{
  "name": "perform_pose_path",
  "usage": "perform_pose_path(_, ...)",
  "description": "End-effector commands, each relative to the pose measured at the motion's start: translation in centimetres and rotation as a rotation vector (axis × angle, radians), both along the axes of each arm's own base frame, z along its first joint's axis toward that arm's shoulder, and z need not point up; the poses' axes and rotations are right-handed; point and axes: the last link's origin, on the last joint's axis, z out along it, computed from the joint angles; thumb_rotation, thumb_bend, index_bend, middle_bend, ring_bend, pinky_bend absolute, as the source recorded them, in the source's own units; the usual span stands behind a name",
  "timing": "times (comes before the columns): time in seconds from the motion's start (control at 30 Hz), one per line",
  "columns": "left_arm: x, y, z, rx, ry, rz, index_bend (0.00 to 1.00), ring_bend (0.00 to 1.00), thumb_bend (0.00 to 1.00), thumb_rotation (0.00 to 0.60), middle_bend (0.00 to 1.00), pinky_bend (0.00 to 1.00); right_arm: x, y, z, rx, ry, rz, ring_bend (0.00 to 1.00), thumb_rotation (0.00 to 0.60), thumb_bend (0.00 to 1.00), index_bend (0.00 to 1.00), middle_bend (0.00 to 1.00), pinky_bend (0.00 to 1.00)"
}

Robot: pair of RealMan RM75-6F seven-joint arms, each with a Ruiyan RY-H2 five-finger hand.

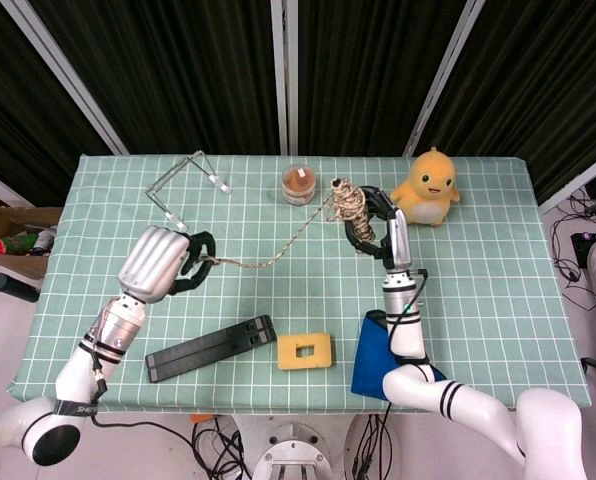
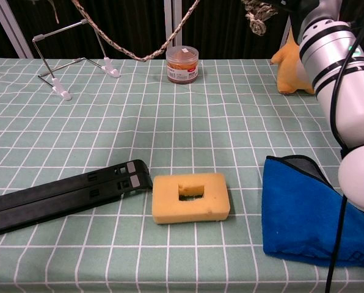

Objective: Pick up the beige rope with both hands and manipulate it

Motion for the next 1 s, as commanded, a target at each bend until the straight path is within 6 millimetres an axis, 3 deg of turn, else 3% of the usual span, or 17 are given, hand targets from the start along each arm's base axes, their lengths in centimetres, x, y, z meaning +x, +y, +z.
perform_pose_path(0.03, 2.7, -0.8, 0.3, -0.003, -0.004, -0.11, 0.84, 0.75, 0.47, 0.6, 0.84, 0.85, 1.7, -0.4, -1.0, 0.034, 0.068, 0.032, 0.61, 0.6, 0.63, 0.9, 0.68, 0.77)
perform_pose_path(0.37, 9.6, 0.3, 0.4, -0.047, -0.051, -0.27, 0.83, 0.75, 0.48, 0.6, 0.84, 0.85, 5.6, 1.5, -4.5, 0.099, 0.217, 0.194, 0.61, 0.6, 0.63, 0.9, 0.68, 0.77)
perform_pose_path(0.5, 12.0, 2.0, 0.4, -0.123, -0.127, -0.245, 0.83, 0.75, 0.48, 0.6, 0.84, 0.85, 6.6, 2.4, -5.5, 0.117, 0.213, 0.241, 0.61, 0.6, 0.63, 0.9, 0.68, 0.77)
perform_pose_path(0.67, 14.1, 5.2, 0.8, -0.097, -0.172, -0.211, 0.83, 0.75, 0.48, 0.6, 0.84, 0.85, 7.2, 3.9, -6.1, 0.136, 0.218, 0.306, 0.61, 0.6, 0.63, 0.9, 0.68, 0.77)
perform_pose_path(0.83, 14.6, 8.4, 1.1, -0.066, -0.179, -0.13, 0.83, 0.75, 0.48, 0.6, 0.84, 0.85, 7.1, 5.4, -5.9, 0.132, 0.21, 0.361, 0.61, 0.6, 0.63, 0.9, 0.68, 0.77)
perform_pose_path(1.0, 12.7, 11.5, 1.2, -0.047, -0.174, 0.008, 0.83, 0.75, 0.48, 0.6, 0.84, 0.85, 6.0, 6.3, -5.1, 0.114, 0.188, 0.38, 0.61, 0.6, 0.63, 0.9, 0.68, 0.77)
